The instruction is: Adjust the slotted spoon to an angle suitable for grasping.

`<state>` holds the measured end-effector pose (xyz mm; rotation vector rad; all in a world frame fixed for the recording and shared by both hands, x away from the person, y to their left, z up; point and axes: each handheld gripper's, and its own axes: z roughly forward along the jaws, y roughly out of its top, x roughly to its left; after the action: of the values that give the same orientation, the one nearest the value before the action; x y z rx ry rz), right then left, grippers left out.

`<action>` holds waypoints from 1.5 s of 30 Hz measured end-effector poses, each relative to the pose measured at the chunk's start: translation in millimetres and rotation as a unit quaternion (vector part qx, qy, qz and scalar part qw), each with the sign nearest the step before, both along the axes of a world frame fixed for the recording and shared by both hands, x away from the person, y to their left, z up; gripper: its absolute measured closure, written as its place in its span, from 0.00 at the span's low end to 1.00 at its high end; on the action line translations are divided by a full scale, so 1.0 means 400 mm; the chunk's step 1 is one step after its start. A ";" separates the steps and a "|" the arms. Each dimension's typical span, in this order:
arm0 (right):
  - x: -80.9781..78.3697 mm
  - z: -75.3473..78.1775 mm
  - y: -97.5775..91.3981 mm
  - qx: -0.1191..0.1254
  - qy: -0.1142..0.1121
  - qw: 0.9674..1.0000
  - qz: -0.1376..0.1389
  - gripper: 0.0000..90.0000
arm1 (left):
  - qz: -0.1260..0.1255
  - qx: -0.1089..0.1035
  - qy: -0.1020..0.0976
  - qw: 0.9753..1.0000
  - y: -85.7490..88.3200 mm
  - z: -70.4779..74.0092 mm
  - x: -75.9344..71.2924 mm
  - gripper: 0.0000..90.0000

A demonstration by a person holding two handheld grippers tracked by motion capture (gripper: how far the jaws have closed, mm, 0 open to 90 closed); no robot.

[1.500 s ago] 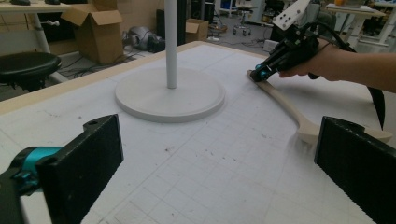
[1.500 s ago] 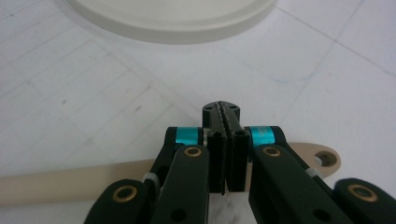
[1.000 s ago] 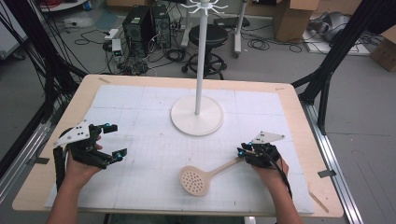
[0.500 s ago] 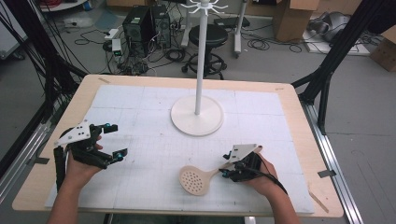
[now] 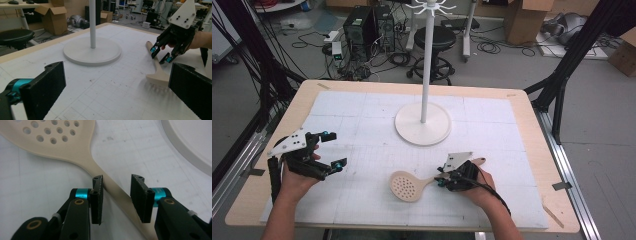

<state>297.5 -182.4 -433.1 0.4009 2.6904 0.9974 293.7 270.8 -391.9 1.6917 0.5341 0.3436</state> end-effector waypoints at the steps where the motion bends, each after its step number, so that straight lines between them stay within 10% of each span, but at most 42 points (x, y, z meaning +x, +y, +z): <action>1: 0.000 0.000 0.011 -0.001 -0.002 1.000 -0.004 0.72 | 0.001 0.000 0.000 1.000 0.001 0.001 -0.001 0.02; 13: 0.012 -0.002 0.106 0.015 0.009 1.000 -0.021 0.73 | 0.001 -0.002 -0.001 1.000 0.006 0.004 -0.002 0.02; 25: 0.004 0.029 -0.115 0.032 -0.024 0.998 -0.055 0.49 | 0.001 0.001 0.003 1.000 0.005 -0.002 0.000 0.02; 34: 0.049 -0.017 -0.136 0.003 0.003 0.997 -0.073 0.46 | 0.001 0.002 0.004 1.000 0.005 -0.003 0.001 0.02; 45: 0.025 -0.007 -0.108 0.010 0.009 0.999 -0.036 0.67 | 0.003 -0.003 0.001 1.000 0.010 0.002 0.000 0.02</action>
<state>307.4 -225.6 -435.8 0.5087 2.6636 1.0071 293.6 274.9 -391.2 1.6851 0.5410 0.3457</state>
